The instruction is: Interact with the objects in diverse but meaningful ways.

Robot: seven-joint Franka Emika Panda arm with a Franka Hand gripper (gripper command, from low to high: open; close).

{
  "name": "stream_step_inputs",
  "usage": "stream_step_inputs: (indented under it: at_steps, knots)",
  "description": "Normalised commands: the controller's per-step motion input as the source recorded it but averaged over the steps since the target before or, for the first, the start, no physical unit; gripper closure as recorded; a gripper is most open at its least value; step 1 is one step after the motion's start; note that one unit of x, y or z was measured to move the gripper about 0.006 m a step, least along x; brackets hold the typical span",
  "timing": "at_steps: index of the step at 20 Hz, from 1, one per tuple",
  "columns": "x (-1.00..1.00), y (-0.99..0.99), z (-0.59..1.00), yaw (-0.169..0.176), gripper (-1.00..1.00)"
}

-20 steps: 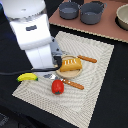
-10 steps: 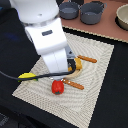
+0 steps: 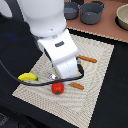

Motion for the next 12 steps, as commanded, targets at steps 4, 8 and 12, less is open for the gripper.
stream_step_inputs:
  at_steps: [4, 8, 12]
  knots:
    - [0.42, -0.11, 0.09, -0.217, -1.00]
    - [0.42, -0.13, 0.03, -0.223, -1.00]
    - [0.48, -0.19, 0.00, -0.207, -1.00]
